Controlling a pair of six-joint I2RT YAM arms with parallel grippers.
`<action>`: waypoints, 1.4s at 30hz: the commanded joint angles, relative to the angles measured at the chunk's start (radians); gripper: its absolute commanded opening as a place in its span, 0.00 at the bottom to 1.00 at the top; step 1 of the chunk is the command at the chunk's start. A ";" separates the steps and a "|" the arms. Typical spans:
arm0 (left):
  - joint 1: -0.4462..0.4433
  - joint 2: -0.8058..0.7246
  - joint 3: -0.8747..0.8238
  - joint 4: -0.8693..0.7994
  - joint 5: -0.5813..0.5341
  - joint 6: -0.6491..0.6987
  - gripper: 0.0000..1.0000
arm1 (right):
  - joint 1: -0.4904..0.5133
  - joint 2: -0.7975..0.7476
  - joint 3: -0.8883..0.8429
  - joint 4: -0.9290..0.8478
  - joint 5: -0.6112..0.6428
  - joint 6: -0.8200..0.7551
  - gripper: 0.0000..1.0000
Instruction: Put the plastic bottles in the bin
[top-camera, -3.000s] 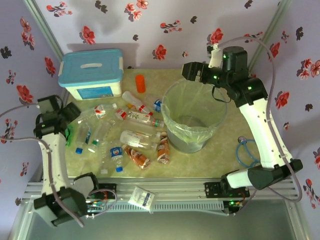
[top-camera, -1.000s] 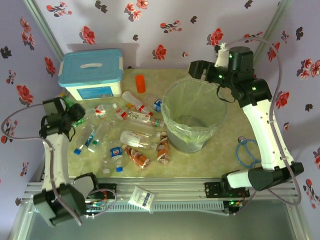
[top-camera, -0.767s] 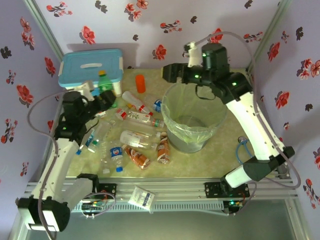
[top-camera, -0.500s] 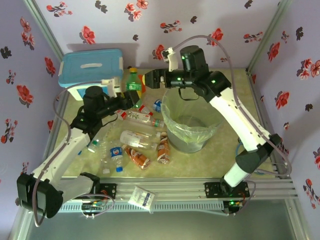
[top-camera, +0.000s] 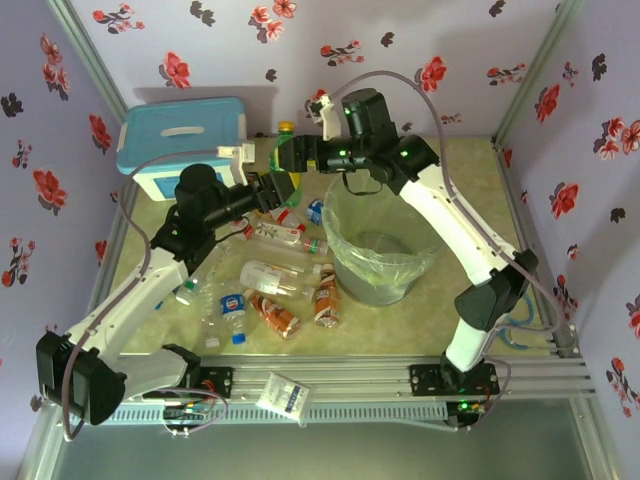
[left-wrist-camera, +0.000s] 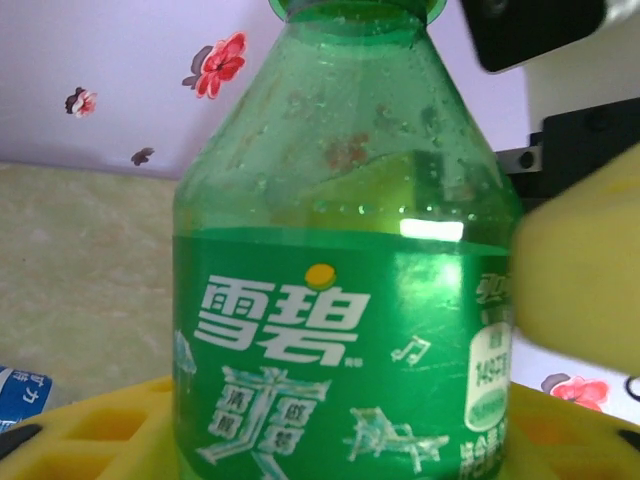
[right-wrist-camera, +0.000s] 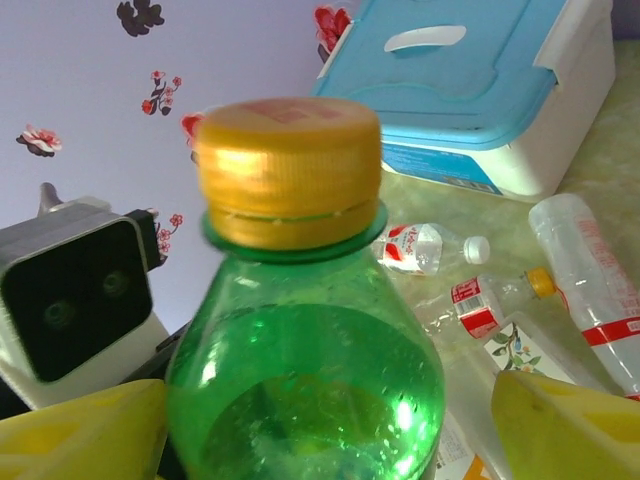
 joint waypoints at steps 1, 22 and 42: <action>-0.012 0.009 0.038 0.044 0.024 0.005 0.43 | -0.014 0.018 0.020 0.033 -0.044 0.036 0.79; 0.075 -0.134 0.027 -0.328 -0.082 0.115 0.97 | -0.134 -0.060 0.166 -0.158 0.091 -0.124 0.48; 0.466 -0.275 -0.154 -1.016 -0.777 0.272 0.97 | -0.185 -0.125 0.071 -0.807 0.587 -0.448 0.43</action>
